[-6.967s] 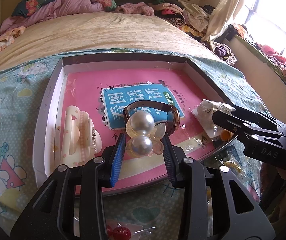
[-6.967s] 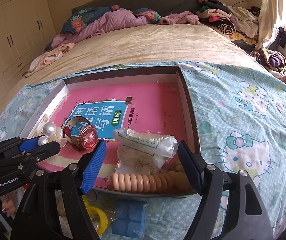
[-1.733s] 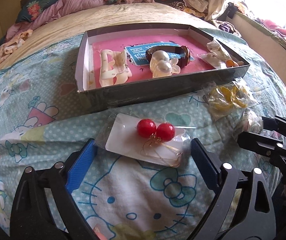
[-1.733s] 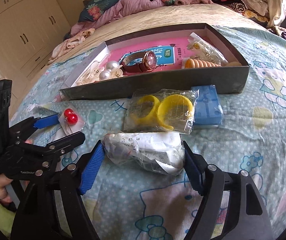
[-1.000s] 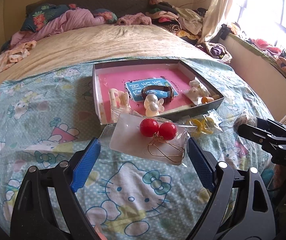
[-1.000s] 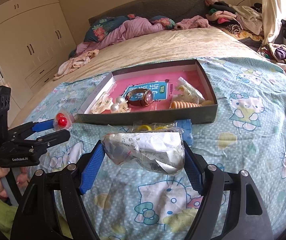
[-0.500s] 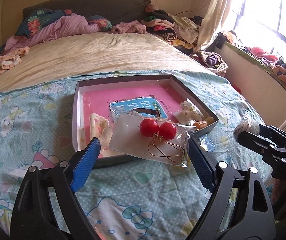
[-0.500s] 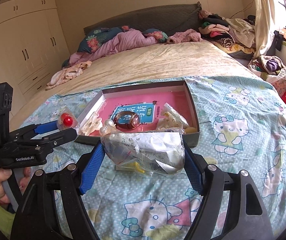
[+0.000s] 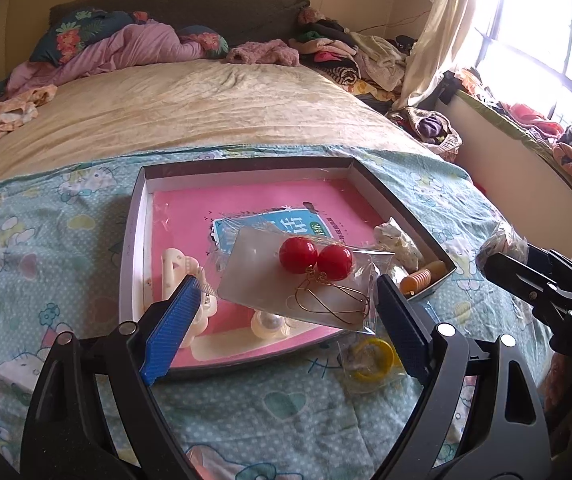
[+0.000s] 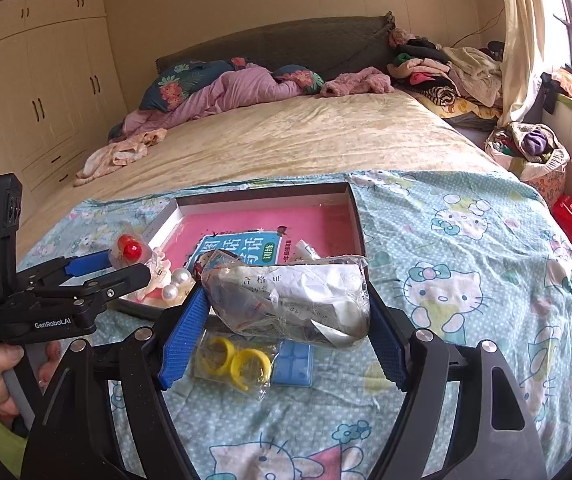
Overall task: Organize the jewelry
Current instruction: 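Carry the earring card and foil packet into the pink box and open both grippers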
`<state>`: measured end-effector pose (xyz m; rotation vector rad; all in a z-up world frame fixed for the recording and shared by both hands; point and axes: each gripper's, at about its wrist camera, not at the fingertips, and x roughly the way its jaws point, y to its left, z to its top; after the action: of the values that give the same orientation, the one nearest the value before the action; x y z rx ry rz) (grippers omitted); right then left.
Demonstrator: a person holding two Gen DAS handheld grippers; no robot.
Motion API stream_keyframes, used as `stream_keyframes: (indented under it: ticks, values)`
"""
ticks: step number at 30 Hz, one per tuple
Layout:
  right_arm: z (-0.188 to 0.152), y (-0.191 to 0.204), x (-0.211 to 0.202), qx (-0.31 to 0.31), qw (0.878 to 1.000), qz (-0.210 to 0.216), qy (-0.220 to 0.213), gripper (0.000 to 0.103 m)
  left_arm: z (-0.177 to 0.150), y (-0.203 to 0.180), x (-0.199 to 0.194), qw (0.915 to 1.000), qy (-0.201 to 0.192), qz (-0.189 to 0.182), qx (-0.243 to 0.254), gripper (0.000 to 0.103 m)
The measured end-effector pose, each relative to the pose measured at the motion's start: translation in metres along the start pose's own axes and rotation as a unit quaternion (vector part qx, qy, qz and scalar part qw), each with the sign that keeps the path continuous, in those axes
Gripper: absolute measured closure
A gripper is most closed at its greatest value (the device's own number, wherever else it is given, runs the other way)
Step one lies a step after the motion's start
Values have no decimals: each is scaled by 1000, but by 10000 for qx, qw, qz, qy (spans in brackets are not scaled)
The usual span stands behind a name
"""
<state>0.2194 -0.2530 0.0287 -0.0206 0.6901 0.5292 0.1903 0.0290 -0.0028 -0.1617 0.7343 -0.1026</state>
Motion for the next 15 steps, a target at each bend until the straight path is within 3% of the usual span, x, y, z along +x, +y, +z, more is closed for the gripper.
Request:
stream_keyframes:
  ticks: [15]
  values:
    - [5, -12, 58, -242, 9987, -252, 361, 29, 10, 20, 31, 9995, 155, 193, -180, 22]
